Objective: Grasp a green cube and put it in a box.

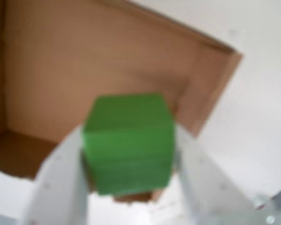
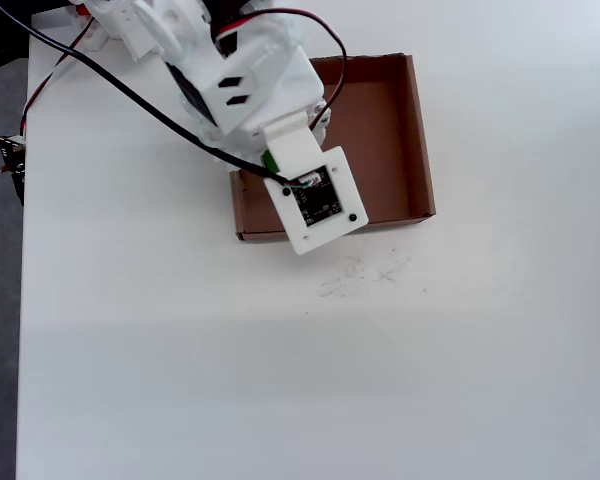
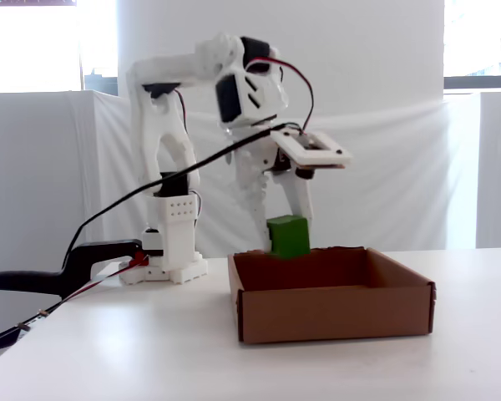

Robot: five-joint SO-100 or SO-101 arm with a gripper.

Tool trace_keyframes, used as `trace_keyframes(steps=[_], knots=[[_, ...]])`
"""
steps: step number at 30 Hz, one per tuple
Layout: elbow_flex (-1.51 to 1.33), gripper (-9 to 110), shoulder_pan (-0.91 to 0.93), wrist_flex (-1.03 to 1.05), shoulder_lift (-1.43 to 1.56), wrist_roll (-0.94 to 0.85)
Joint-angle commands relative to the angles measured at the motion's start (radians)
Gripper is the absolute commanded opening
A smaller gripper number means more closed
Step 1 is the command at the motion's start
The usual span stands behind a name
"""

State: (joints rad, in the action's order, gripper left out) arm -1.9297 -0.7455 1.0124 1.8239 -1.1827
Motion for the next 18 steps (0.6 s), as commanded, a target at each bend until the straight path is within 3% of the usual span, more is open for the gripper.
trace_keyframes(steps=[1,18], knots=[[-0.067,15,-0.032,-0.109,0.026,0.005],[-0.420,18,-0.095,-0.472,0.014,-0.009]])
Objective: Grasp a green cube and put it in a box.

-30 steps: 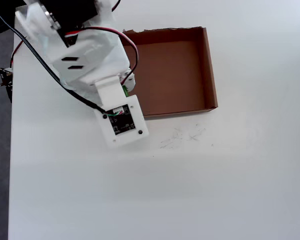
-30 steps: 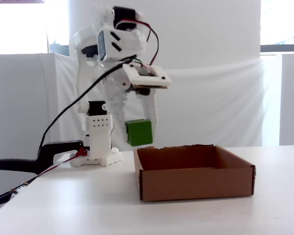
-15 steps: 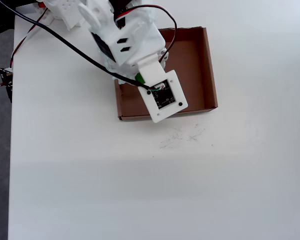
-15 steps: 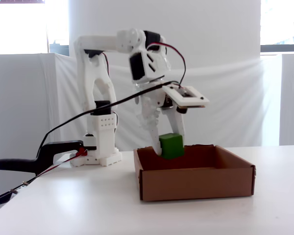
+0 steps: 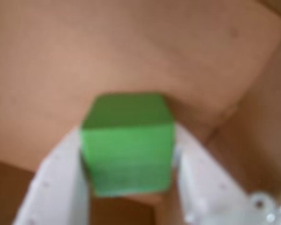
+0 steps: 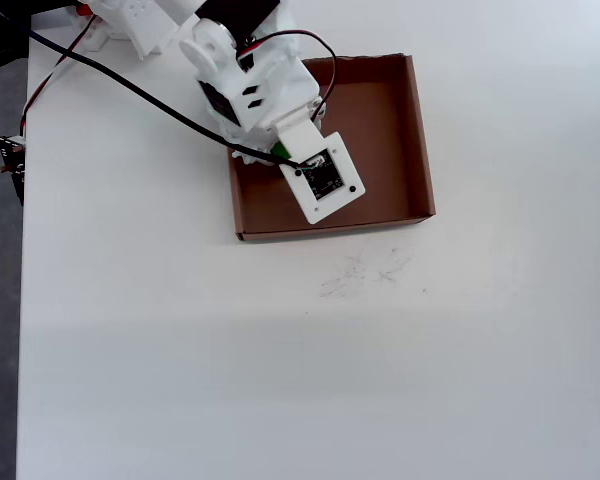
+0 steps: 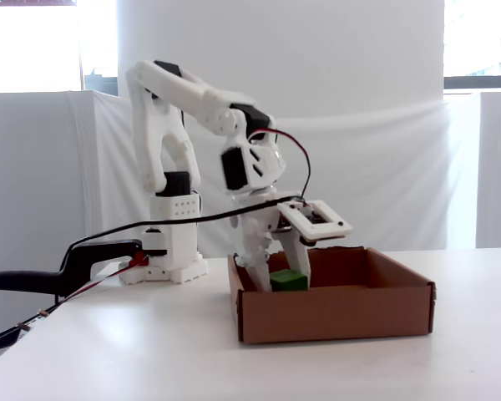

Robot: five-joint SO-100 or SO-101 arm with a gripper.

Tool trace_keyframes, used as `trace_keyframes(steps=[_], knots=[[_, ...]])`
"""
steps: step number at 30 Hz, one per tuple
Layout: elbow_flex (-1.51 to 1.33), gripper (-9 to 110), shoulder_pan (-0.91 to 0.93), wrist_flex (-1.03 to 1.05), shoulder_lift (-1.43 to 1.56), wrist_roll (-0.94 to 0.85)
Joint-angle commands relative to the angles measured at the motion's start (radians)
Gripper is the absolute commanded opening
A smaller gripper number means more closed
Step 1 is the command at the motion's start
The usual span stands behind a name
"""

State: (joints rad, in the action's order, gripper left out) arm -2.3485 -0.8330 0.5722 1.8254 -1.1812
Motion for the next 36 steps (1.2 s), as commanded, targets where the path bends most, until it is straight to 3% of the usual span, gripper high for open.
trace_keyframes(steps=[1,6,19,29,36], knots=[[-0.005,19,-0.008,-0.040,0.009,-0.011],[-0.018,21,-0.008,-0.063,0.011,-0.011],[0.143,27,0.083,0.176,0.218,0.003],[0.293,26,0.308,0.437,0.405,-0.109],[0.175,20,0.531,0.485,0.552,-0.206]])
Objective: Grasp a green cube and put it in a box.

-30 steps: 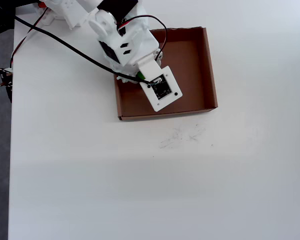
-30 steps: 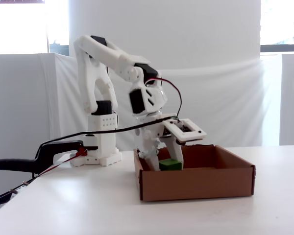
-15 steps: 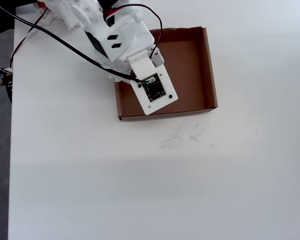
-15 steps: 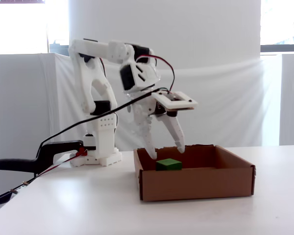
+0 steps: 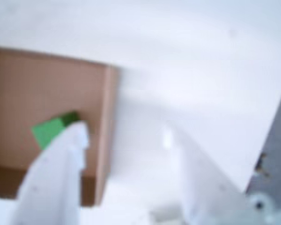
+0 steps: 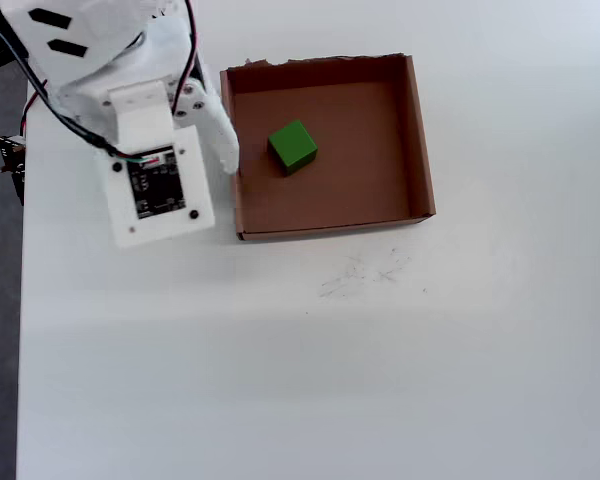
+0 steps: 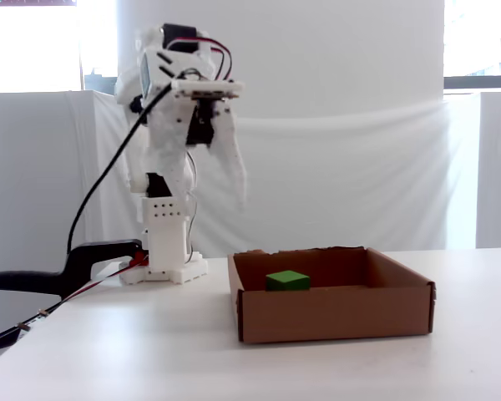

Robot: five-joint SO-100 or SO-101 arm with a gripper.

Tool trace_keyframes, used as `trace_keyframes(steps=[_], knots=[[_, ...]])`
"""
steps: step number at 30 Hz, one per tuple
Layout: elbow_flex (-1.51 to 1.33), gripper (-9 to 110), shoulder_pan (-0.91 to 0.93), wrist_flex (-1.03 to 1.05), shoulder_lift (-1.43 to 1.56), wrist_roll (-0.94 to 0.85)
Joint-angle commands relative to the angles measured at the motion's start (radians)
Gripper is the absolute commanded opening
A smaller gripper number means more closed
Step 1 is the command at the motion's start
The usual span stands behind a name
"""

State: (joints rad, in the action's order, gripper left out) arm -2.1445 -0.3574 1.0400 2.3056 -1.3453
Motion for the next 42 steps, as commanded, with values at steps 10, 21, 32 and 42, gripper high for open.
trace_keyframes(steps=[10,21,32,42], knots=[[-0.431,16,0.201,0.015,0.394,-0.184],[-0.718,12,0.275,0.071,0.710,-0.279],[-0.827,12,0.304,0.126,0.877,-0.284],[-0.828,15,0.272,0.170,0.877,-0.255]])
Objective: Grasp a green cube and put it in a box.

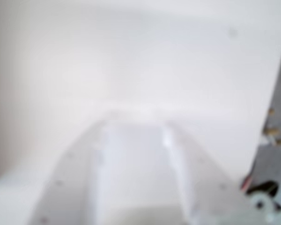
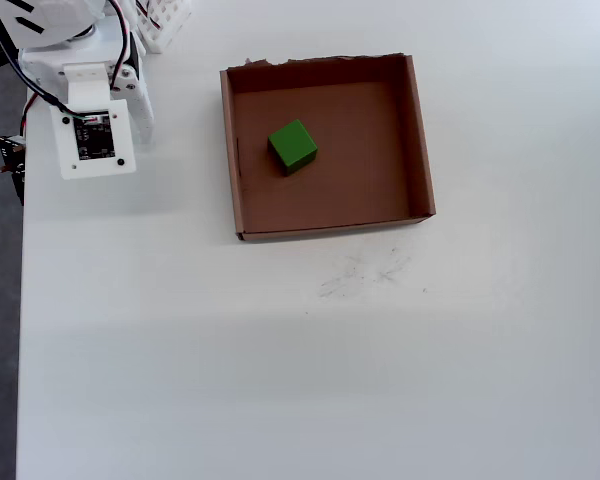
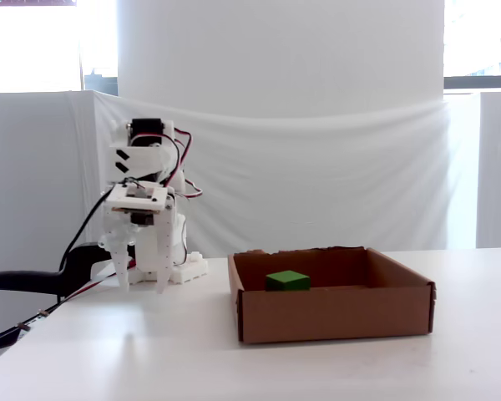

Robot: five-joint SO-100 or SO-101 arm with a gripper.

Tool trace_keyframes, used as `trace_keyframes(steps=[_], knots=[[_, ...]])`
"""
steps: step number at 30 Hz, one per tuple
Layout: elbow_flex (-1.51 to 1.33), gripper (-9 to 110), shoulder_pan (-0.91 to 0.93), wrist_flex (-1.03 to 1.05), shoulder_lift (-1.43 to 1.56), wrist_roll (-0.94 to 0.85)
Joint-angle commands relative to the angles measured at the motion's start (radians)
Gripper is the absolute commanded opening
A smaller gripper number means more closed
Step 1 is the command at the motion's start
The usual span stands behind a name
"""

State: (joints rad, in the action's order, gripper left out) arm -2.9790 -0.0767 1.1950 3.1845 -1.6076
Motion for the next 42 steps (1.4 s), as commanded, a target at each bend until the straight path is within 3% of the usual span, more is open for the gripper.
trace_keyframes(steps=[1,11,12,16,17,42], knots=[[0.006,15,-0.014,0.017,-0.002,0.018],[0.006,17,-0.043,0.018,-0.002,0.080],[0.006,18,-0.051,0.026,-0.002,0.189],[0.006,26,-0.063,0.018,-0.002,0.907],[0.006,27,-0.060,0.012,-0.002,0.931],[0.006,26,-0.060,0.014,-0.002,0.933]])
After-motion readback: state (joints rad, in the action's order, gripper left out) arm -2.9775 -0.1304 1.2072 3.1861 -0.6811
